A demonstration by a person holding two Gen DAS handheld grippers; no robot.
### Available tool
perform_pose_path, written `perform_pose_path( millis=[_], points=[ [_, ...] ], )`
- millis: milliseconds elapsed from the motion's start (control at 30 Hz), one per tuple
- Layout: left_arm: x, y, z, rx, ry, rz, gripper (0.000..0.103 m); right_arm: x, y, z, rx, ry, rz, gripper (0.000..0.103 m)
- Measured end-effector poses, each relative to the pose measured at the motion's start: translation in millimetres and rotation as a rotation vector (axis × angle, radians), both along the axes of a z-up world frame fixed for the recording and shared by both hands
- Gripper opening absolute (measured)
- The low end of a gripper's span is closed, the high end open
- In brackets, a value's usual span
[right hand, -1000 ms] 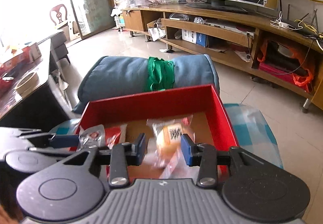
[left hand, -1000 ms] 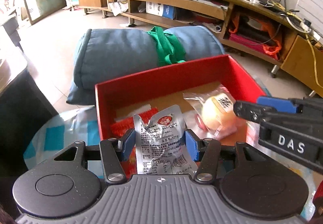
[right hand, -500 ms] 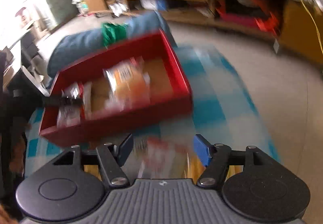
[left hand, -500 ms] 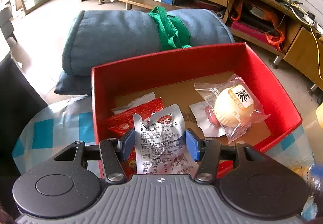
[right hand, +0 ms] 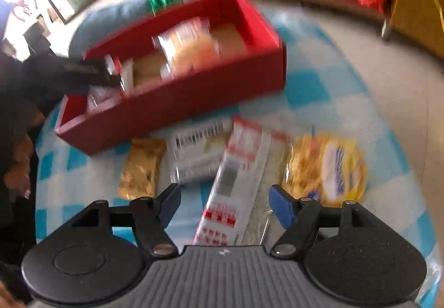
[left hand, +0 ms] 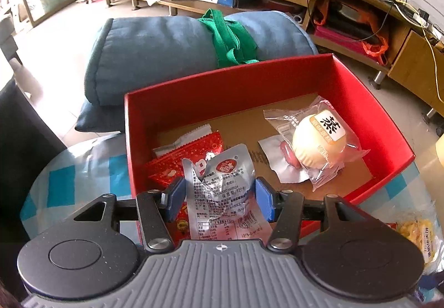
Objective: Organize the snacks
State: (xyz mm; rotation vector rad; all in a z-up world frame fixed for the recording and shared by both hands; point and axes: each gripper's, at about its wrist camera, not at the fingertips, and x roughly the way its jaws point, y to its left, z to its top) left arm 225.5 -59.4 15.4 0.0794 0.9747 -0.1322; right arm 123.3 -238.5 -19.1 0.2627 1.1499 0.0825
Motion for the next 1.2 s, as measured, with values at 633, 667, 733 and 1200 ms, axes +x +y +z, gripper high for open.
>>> perform_pose_path(
  millis=[633, 667, 733, 1200],
  points=[
    [-1, 2, 0, -0.004, 0.006, -0.001, 0.062, 6, -11, 16, -0.058, -0.143, 0.026, 0.024],
    [-1, 3, 0, -0.006, 0.007, 0.0, 0.062, 8, -11, 16, -0.065, -0.148, 0.029, 0.024],
    [-1, 3, -1, -0.003, 0.008, 0.0, 0.06, 10, -12, 11, -0.068, -0.131, 0.023, 0.024],
    [0, 3, 0, -0.03, 0.037, -0.002, 0.068, 10, -21, 40, -0.03, -0.22, 0.011, 0.011]
  ],
)
